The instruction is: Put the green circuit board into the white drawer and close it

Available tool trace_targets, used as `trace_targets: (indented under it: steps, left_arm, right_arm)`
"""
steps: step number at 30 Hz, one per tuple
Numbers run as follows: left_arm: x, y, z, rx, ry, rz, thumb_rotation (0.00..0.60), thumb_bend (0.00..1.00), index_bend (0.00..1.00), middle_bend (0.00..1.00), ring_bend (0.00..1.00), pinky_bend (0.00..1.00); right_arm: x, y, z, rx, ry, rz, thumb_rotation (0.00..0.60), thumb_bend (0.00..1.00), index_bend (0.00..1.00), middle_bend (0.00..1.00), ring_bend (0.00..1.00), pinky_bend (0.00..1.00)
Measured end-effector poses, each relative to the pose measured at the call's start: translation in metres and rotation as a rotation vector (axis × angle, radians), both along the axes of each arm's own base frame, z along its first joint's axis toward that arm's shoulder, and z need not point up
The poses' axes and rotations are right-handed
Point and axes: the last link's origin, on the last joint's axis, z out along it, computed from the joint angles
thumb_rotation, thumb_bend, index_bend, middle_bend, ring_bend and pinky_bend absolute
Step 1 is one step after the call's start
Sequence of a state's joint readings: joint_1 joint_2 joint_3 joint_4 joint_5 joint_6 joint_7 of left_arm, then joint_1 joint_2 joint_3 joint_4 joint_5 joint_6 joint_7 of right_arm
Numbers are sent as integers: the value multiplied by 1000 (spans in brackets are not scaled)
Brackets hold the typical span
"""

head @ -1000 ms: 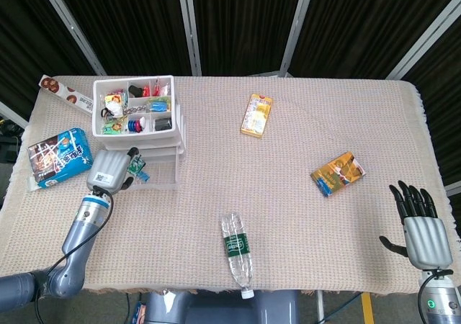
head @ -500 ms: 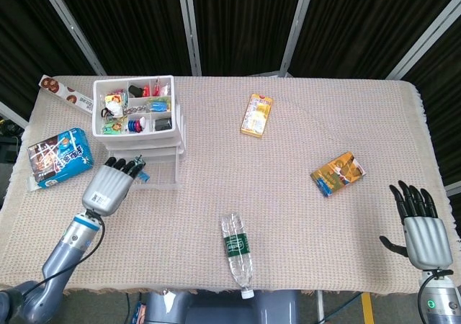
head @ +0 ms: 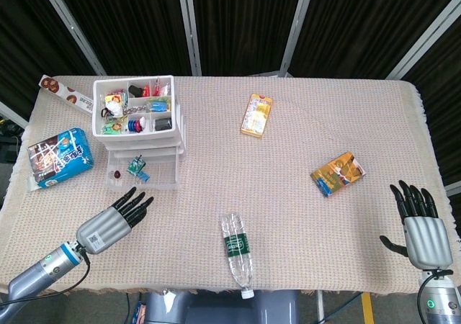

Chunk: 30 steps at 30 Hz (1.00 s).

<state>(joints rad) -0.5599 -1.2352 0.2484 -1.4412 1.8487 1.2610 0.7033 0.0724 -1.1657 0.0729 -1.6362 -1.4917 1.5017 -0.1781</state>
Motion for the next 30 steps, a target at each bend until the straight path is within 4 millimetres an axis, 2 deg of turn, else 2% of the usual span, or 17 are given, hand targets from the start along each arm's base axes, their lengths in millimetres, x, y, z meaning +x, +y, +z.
trace_targets:
  steps: [7, 14, 25, 30]
  left_arm:
    - [-11, 7, -5, -34, 127, -25, 600, 1000, 181, 0, 0, 71]
    - [-15, 18, -13, -36, 180, -11, 600, 1000, 174, 0, 0, 69]
    - [-12, 34, -29, -29, 222, -6, 600, 1000, 174, 0, 0, 69]
    - [-8, 41, -30, -5, 213, 4, 600, 1000, 172, 0, 0, 68]
  right_arm:
    - [0, 0, 0, 0, -1, 1, 600, 0, 55, 0, 0, 0]
    - [0, 0, 0, 0, -1, 1, 600, 0, 54, 0, 0, 0]
    - [0, 0, 0, -1, -3, 0, 600, 0, 54, 0, 0, 0]
    - [0, 0, 0, 0, -4, -1, 600, 1, 55, 0, 0, 0]
